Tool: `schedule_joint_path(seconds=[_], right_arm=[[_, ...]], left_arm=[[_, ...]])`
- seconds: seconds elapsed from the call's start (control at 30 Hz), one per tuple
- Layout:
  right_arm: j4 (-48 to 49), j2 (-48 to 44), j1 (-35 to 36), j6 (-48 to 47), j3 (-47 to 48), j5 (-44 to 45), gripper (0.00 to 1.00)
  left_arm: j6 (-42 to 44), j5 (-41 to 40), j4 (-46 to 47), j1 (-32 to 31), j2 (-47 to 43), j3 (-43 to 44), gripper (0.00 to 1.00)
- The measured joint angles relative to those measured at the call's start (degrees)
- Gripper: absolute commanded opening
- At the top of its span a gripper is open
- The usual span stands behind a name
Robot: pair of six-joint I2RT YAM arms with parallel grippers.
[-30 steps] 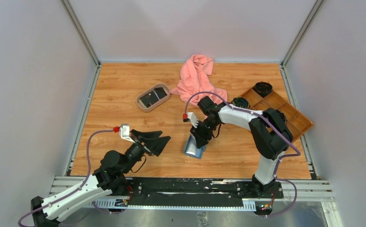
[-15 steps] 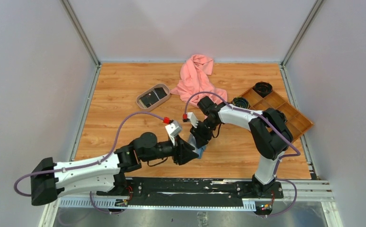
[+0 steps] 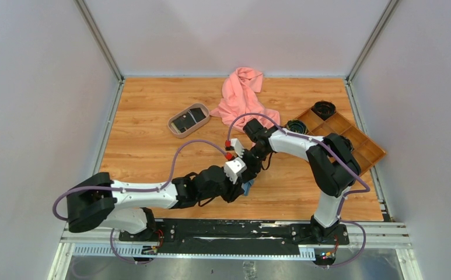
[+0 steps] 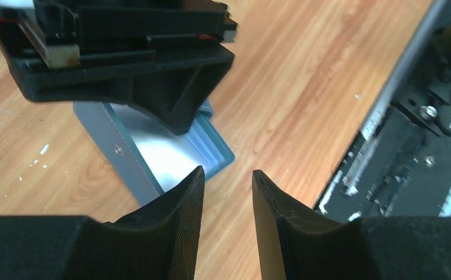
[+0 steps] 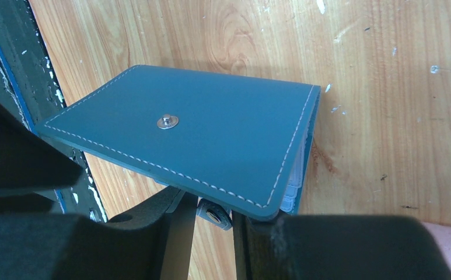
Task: Put the credit cards into the card holder
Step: Open the card holder at the center of the board.
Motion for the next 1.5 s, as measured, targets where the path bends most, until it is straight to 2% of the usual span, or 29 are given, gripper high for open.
schedule_joint_path(seconds=[0.13,0.27,0.37,0.43,0.5,0.77,1.03,1.3,1.4,1.5], right_arm=[[0.0,0.0,0.0,0.0,0.0,0.0,0.31],[0.0,0.0,0.0,0.0,0.0,0.0,0.31],[0.0,0.1,0.0,0.0,0.0,0.0,0.31],[0.0,0.1,0.0,0.0,0.1,0.0,0.31],[0.0,0.1,0.0,0.0,0.1,0.0,0.31],[-0.1,0.1,0.0,0.0,0.1,-1.1,0.32],[-0.3,0.6,-0.2,0.0,0.1,-2.9,0.31],[-0.3,1.0,-1.2,0.7,0.1,-3.6,0.28],[-0.3,1.2,-1.5,1.3,0.1,-3.9,0.28],[-0.3,1.4,-1.8,1.7,0.2,-4.1,0.28]], left_arm=[[-0.4,-4.6,0.3,-0.1,5.6,2.9,0.41],[-2.1,-12.4,0.2,-0.2,5.9,1.7,0.4],[-4.1,-16.5,0.4,1.5,5.0,-0.7,0.46],[-5.4,-17.4,0.3,3.7,5.0,-2.1,0.54],[-6.3,-17.6,0.0,5.3,5.4,-2.3,0.6],[-6.2,-12.6,3.4,7.4,10.6,-2.3,0.65],[-5.5,-7.9,6.4,7.7,11.8,-1.6,0.71],[-5.4,-4.7,10.8,7.7,16.1,-0.6,0.7],[-5.5,-5.1,12.0,7.7,17.2,-0.3,0.65],[-5.8,-6.1,12.6,7.7,17.6,-0.3,0.55]])
